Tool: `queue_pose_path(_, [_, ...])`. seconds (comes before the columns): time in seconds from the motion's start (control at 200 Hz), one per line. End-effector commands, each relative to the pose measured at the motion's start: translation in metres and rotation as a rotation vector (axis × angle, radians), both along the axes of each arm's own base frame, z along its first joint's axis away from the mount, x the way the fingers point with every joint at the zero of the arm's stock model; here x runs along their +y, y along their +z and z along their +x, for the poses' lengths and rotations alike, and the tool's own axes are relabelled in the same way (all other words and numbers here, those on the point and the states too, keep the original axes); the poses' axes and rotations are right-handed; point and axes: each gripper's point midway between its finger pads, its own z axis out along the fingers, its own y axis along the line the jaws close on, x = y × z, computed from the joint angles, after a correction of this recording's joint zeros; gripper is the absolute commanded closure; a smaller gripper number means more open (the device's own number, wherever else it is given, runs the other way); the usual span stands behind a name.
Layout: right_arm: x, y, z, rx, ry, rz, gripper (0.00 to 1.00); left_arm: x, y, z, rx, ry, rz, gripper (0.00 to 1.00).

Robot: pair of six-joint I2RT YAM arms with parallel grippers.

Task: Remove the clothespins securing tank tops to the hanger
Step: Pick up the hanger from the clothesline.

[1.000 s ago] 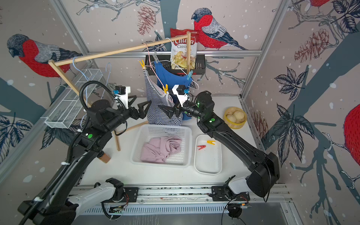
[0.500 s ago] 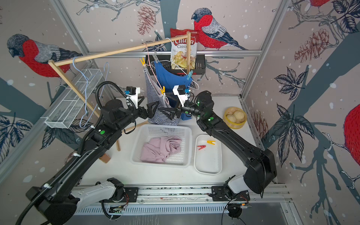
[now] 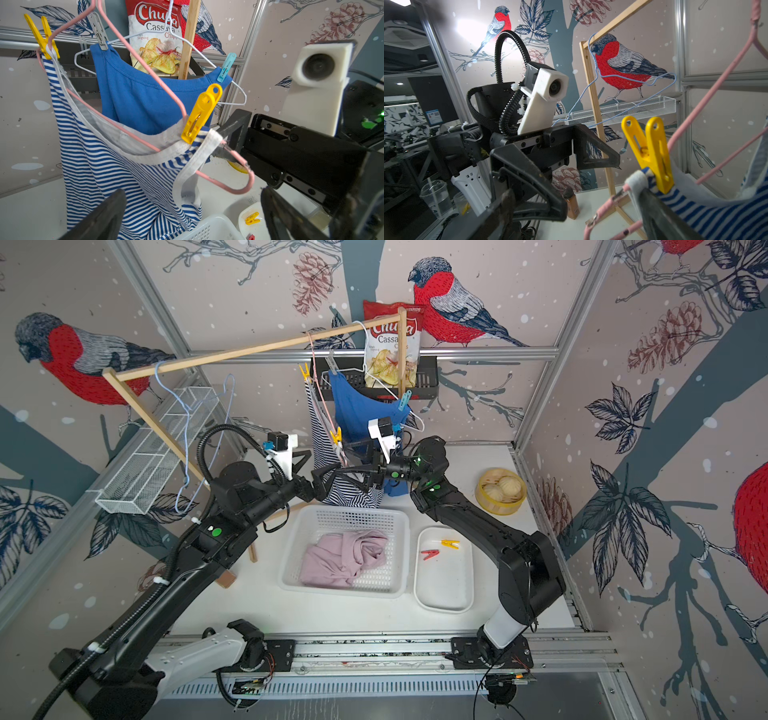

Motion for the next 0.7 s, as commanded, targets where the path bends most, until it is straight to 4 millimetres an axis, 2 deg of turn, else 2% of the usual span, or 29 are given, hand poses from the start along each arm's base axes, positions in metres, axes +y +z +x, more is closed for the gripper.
queue_pose_path(0.0, [-0.008, 0.023, -0.021, -0.025, 0.102, 0.096, 0.06, -0.003, 0.022, -0.010, -0.078, -0.034, -0.023, 0.01])
queue_pose_path(0.125, [-0.005, 0.026, -0.021, -0.015, 0.126, 0.124, 0.06, -0.002, 0.026, -0.018, -0.103, -0.028, -0.001, 0.01])
queue_pose_path(0.285, [0.002, 0.023, -0.019, 0.008, 0.151, 0.123, 0.07, -0.001, 0.022, -0.016, -0.087, 0.013, 0.057, 0.01])
queue_pose_path(0.445, [0.004, 0.025, -0.021, 0.025, 0.189, 0.145, 0.07, 0.003, 0.030, -0.019, -0.101, 0.050, 0.056, 0.01])
queue_pose_path(0.695, [0.005, 0.024, -0.016, 0.054, 0.233, 0.169, 0.08, 0.011, 0.002, 0.001, -0.037, 0.222, 0.185, 0.03])
